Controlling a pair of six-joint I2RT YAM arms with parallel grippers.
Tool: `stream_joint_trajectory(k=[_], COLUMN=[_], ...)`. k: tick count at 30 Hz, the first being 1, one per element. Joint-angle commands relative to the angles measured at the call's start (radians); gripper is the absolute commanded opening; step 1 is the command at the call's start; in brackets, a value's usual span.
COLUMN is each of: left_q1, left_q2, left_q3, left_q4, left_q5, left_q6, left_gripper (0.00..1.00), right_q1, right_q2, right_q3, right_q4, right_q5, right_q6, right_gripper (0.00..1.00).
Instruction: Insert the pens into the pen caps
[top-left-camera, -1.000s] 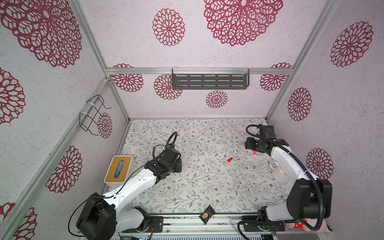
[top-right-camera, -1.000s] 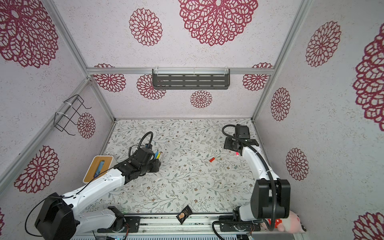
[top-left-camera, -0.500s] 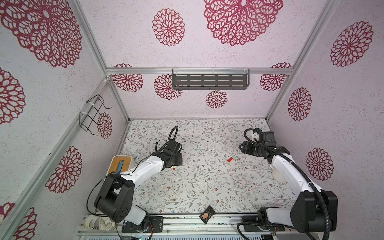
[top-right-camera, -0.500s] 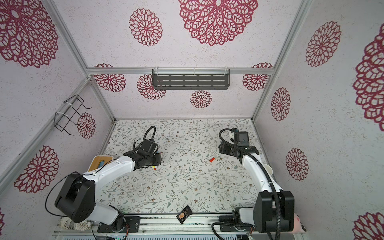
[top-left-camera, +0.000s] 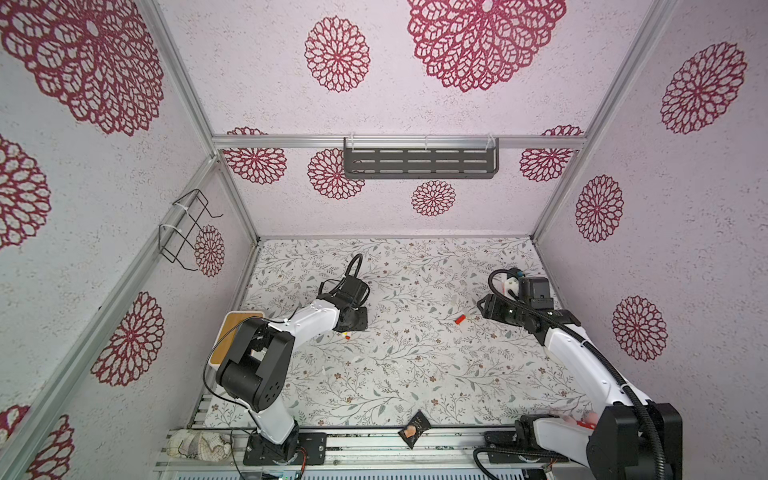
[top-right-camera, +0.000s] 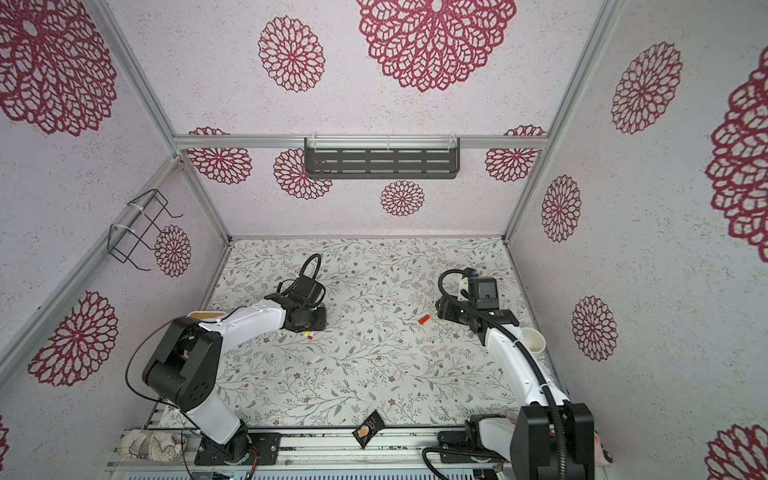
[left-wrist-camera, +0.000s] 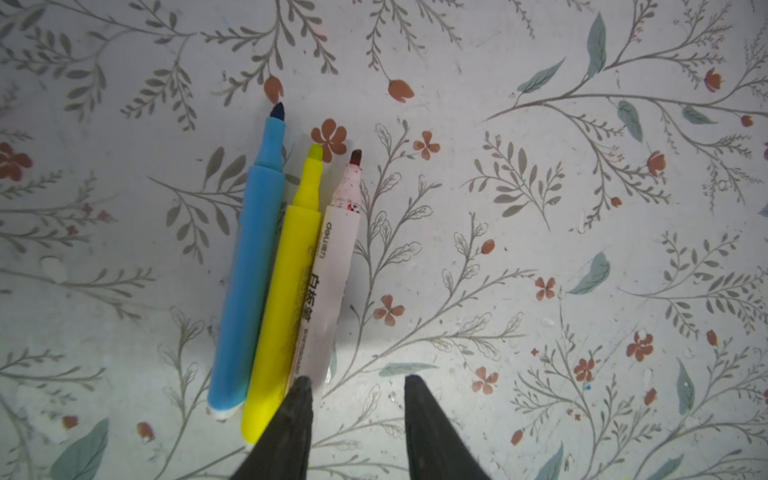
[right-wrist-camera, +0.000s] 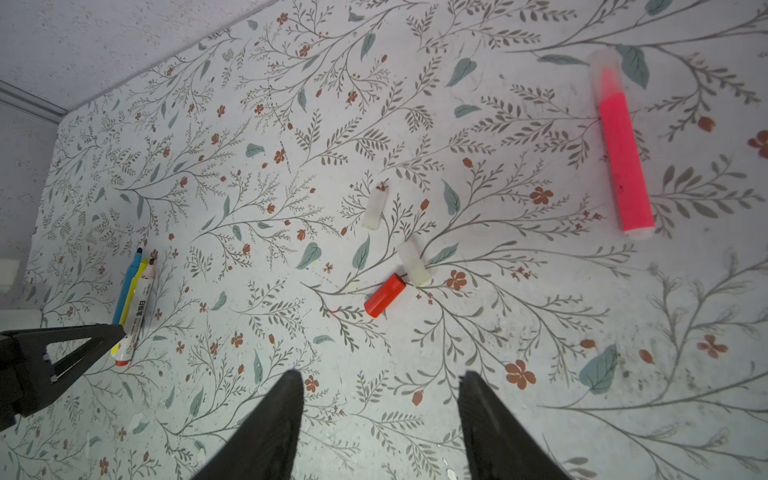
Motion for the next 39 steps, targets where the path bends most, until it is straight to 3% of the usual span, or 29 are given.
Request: stream_joint_trajectory(k=[1, 13, 39], left_q1=[0.012, 0.015, -0.015], left_q2=[0.029, 0.056, 0.096], left_q3=[0.031, 0.061, 0.082], left_q4=[-0.004, -0.031, -0.05], left_q5=[0.002, -0.041, 0.004], left_q6=[0.013, 0.033, 0.053], left_gripper=[0.39, 0.38, 0.36], right_q1=[0.006, 0.005, 0.005], right_q2=[-0.045, -0.084, -0.169], right_q3=[-0.001, -0.054, -0.124], right_q4=[0.037, 0.064, 0.082], right_q5=[-0.018, -0.021, -0.039], right_q6=[0.021, 0.042, 0.074], right_gripper=[0.63, 0.63, 0.63])
